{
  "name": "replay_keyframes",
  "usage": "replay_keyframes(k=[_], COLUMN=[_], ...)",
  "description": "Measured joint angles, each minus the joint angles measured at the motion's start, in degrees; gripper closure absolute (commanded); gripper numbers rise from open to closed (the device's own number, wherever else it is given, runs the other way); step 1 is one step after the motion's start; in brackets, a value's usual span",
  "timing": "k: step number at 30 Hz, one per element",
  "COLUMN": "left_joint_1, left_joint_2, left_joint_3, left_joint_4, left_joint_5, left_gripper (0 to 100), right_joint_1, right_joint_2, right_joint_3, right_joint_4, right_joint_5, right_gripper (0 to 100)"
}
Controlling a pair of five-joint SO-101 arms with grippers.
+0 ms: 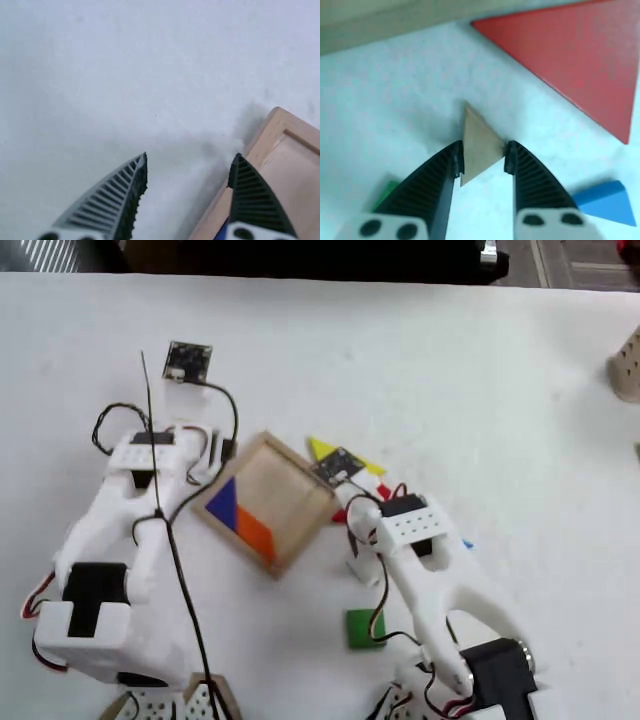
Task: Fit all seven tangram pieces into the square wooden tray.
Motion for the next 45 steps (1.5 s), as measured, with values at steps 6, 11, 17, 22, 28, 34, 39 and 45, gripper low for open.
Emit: replay_keyframes(k=[6,11,17,22,28,34,39,45], left_joint_1=[0.0,-0.2,-0.5,-0.5,-0.5,-0.5,-0.5,-1.3], left_joint_2=[0.0,0.0,0.0,0.0,0.0,0.0,0.0,0.0], left_joint_3=[0.0,0.0,0.0,0.0,0.0,0.0,0.0,0.0], left_joint_4=[0.0,0.0,0.0,0.0,0.0,0.0,0.0,-0.4], left_joint_5=[0.0,0.0,0.0,0.0,0.0,0.0,0.0,0.0], left_gripper=[73,73,73,73,73,73,73,73], right_joint_1=[0.0,0.0,0.0,0.0,0.0,-0.4,-5.3,-10.5], right_joint_2=[0.0,0.0,-1.8,-5.3,-12.7,-16.5,-15.9,-4.6], right_joint_3=[0.0,0.1,0.1,0.1,0.2,-4.9,-12.0,-22.1], right_joint_4=[0.0,0.0,0.0,2.4,5.4,8.1,8.1,4.7], right_joint_5=[0.0,0.0,0.0,0.0,0.0,-8.3,-16.9,-21.5], right_gripper=[94.0,94.0,94.0,94.0,93.7,93.6,93.6,93.6])
